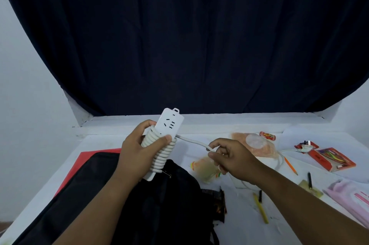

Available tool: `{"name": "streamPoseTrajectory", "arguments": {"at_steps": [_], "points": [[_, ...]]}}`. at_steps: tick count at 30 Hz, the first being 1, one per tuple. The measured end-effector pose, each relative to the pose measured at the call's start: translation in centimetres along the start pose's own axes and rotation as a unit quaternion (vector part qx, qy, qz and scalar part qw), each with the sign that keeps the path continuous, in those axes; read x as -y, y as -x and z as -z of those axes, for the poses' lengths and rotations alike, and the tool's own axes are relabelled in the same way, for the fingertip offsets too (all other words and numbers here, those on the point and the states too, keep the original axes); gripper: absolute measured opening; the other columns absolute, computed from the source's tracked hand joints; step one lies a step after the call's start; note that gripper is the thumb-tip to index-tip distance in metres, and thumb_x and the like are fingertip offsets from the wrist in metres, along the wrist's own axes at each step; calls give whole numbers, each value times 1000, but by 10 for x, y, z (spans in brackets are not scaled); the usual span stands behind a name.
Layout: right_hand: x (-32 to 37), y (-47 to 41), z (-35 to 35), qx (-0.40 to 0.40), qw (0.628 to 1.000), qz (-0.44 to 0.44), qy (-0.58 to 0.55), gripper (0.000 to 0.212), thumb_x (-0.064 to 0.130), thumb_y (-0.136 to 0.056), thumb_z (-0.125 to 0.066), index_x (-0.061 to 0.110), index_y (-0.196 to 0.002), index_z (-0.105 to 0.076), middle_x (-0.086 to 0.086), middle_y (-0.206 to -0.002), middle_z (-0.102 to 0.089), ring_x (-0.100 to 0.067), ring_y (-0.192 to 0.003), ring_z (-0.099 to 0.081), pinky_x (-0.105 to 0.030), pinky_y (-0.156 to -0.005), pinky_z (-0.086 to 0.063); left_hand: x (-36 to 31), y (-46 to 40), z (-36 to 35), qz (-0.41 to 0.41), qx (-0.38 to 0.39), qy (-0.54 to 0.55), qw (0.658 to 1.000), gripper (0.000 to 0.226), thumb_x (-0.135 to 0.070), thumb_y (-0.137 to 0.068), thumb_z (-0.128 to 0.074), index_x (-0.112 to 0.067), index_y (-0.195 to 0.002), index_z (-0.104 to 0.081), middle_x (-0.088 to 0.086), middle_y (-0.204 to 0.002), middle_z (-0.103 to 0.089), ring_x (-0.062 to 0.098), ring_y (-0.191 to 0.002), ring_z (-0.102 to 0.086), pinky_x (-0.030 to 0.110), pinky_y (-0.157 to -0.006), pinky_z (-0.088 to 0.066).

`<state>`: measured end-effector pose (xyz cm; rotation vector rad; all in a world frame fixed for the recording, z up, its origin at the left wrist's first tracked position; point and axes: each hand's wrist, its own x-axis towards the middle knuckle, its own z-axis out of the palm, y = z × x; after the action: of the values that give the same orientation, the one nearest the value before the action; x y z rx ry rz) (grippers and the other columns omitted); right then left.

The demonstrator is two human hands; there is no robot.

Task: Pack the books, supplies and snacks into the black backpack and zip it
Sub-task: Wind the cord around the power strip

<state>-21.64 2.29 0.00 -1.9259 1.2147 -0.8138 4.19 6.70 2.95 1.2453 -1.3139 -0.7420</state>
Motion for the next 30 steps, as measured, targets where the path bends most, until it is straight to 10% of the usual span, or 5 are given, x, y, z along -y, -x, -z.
{"name": "streamPoseTrajectory", "arguments": {"at_steps": [8,13,19,30], "points": [[28,5,-2,-50,968,145,197,16,32,-92,-54,24,-85,-66,5,-72,-63,-13,-68,-55,-36,-60,-48,17,-1,-10,31,-32,-140,989,43,-45,-76,-83,-38,-106,-54,-2,-76,-74,9,-63,-71,20,-51,-55],[55,6,0,-27,928,218,302,23,33,-97,-48,23,-87,-66,8,-78,-58,-12,-73,-51,-36,-64,-46,19,-2,-10,-14,38,-261,965,53,-62,-68,-82,-42,-108,-52,-9,-85,-69,8,-75,-67,33,-63,-60],[71,-3,-4,-16,926,253,280,21,28,-94,-54,28,-99,-74,8,-83,-59,-15,-77,-55,-33,-62,-46,3,4,-15,-71,148,-292,942,58,-60,-63,-84,-44,-108,-52,-24,-92,-63,4,-81,-62,31,-67,-56],[90,-34,-14,-55,971,183,144,10,32,-80,-79,32,-89,-78,12,-82,-63,-4,-74,-56,-27,-67,-47,1,11,-2,-63,113,-217,968,50,-65,-61,-78,-41,-102,-63,-11,-84,-71,11,-75,-68,41,-65,-58]]}}
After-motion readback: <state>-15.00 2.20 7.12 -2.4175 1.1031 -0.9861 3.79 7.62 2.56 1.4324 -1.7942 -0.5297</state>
